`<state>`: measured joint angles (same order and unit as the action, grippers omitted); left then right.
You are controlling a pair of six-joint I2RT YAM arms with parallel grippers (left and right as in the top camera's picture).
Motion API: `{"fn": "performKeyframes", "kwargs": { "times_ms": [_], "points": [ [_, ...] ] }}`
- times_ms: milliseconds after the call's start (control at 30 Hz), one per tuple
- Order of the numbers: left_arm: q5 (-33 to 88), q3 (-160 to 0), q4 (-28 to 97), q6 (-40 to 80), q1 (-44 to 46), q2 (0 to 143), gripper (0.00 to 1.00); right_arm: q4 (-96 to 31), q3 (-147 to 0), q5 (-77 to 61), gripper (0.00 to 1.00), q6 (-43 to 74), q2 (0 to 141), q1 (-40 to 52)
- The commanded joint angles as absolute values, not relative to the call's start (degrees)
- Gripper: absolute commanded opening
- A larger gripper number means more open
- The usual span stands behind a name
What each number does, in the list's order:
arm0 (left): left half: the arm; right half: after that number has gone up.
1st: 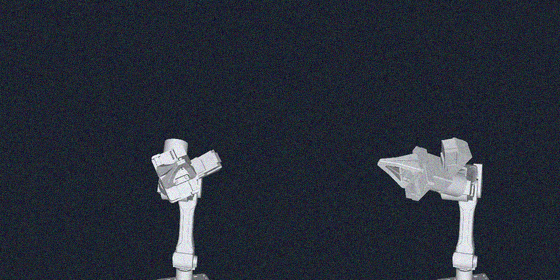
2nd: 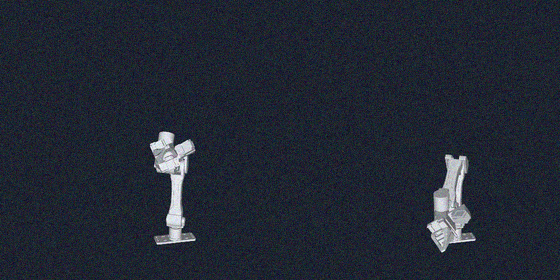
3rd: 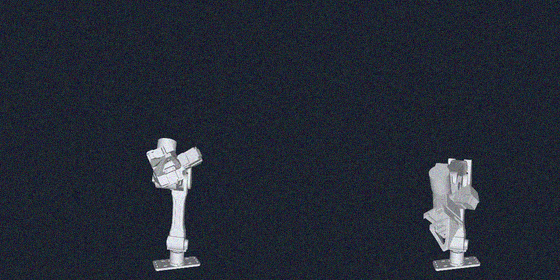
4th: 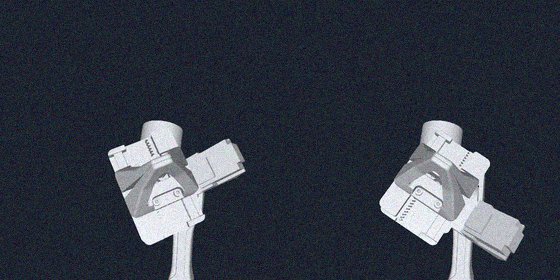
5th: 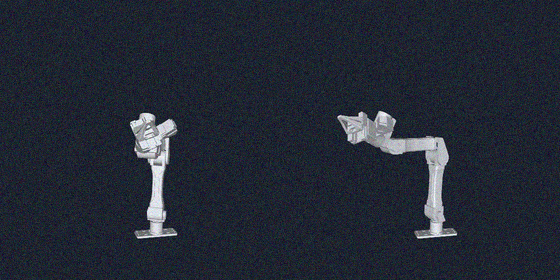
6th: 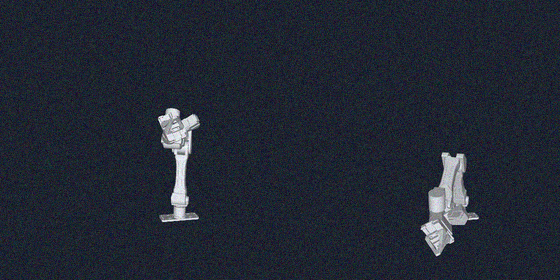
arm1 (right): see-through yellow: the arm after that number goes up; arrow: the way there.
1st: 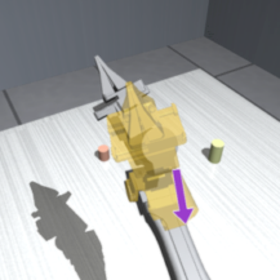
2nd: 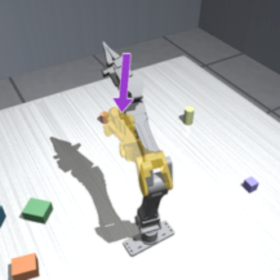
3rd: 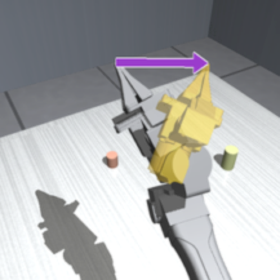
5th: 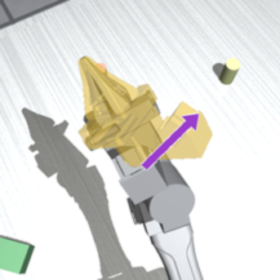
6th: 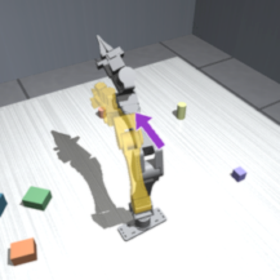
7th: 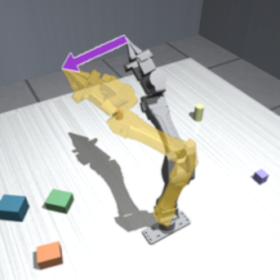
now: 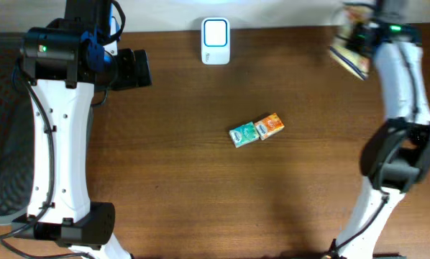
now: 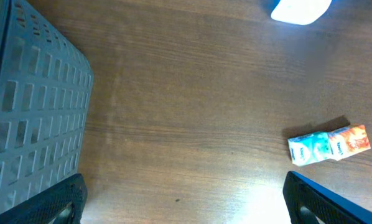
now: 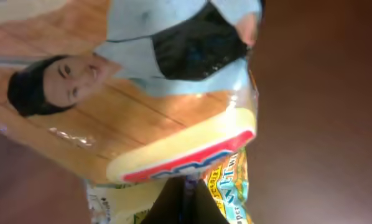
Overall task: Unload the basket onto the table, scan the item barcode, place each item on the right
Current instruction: 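Carry the yellow bag to the right edge and release it, then grasp the orange box with the right gripper and lift it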
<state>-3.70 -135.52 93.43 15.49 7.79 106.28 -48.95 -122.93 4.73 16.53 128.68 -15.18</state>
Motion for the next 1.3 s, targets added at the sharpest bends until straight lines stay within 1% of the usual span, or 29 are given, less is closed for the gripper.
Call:
{"fn": "performKeyframes", "kwargs": {
  "times_ms": [0,67,133,167,200,233,267,333,367,400,433,467,500,533,600,667,800,900,933,1033,1100,1167,1267],
  "points": [
    [-4.3,-135.6,93.4,15.8,7.7,105.2,0.99,-54.3,-123.2,5.5,0.04,17.0,128.4,-25.6],
    [-4.3,-135.6,93.4,15.8,7.7,105.2,0.99,-55.7,-123.1,5.4,0.04,16.8,129.8,-31.8],
    [-4.3,-135.6,93.4,15.8,7.7,105.2,0.99,-55.0,-123.0,5.4,0.13,16.8,131.9,-36.9],
    [-4.3,-135.6,93.4,15.8,7.7,105.2,0.99,-54.3,-123.0,5.3,0.24,16.8,132.4,-37.9],
    [-4.3,-135.6,93.4,15.8,7.7,105.2,0.99,-53.4,-123.0,5.1,0.86,16.8,133.2,-39.0],
    [-4.3,-135.6,93.4,15.8,7.7,105.2,0.99,-53.8,-123.0,5.0,0.99,16.8,133.6,-39.1],
    [-4.3,-135.6,93.4,15.8,7.7,105.2,0.99,-54.8,-123.1,4.9,0.99,16.8,133.6,-39.0],
    [-4.3,-135.6,93.4,15.8,7.7,105.2,0.99,-58.9,-123.1,-6.4,0.99,16.8,132.4,-38.6],
    [-4.3,-135.6,93.4,15.8,7.7,105.2,0.99,-61.1,-123.1,-16.9,0.99,16.8,131.7,-38.5],
    [-4.3,-135.6,93.3,15.8,7.7,105.2,0.99,-63.2,-123.1,-35.3,0.99,15.5,131.4,-38.2],
    [-4.3,-135.6,93.4,15.8,7.7,105.2,0.99,-65.5,-123.1,-49.8,0.99,9.6,131.4,-37.0],
    [-4.3,-135.6,93.4,15.8,7.7,105.2,0.99,-68.9,-123.1,-54.5,0.99,5.4,131.4,-34.9],
    [-4.3,-135.6,93.4,15.8,7.7,105.2,0.99,-73.9,-123.1,-53.1,0.99,1.5,131.4,-31.9],
    [-4.3,-135.6,93.4,15.8,7.7,105.2,0.99,-79.7,-123.1,-48.8,0.99,-2.5,131.5,-27.3],
    [-4.3,-135.6,93.4,15.8,7.7,105.2,0.99,-84.8,-123.1,-42.8,0.99,-3.4,131.5,-20.6],
    [-4.3,-135.6,93.4,15.8,7.7,105.2,0.99,-87.1,-123.1,-46.6,0.99,-2.1,131.4,-13.3],
    [-4.3,-135.6,93.4,15.8,7.7,105.2,0.99,-92.5,-123.1,-46.3,0.99,-3.2,130.1,-7.1],
    [-4.3,-135.6,93.4,15.8,7.7,105.2,0.99,-93.3,-123.1,-40.3,0.99,-2.5,124.1,-3.4],
    [-4.3,-135.6,93.4,15.8,7.7,105.2,0.99,-92.9,-123.1,-34.7,0.99,-0.6,119.7,-1.0],
    [-4.3,-135.6,93.4,15.8,7.7,105.2,0.99,-95.2,-123.0,-30.6,0.99,-0.6,113.7,5.3],
    [-4.3,-135.6,93.4,15.8,7.7,105.2,0.99,-95.2,-122.9,-29.2,0.99,2.9,111.6,6.3],
    [-4.3,-135.6,93.4,15.8,7.7,105.2,0.99,-96.1,-122.9,-18.1,0.99,10.7,108.8,6.3],
    [-4.3,-135.6,93.4,15.8,7.7,105.2,0.99,-97.3,-120.1,-11.6,0.99,11.4,102.4,8.0]
  ]
}}
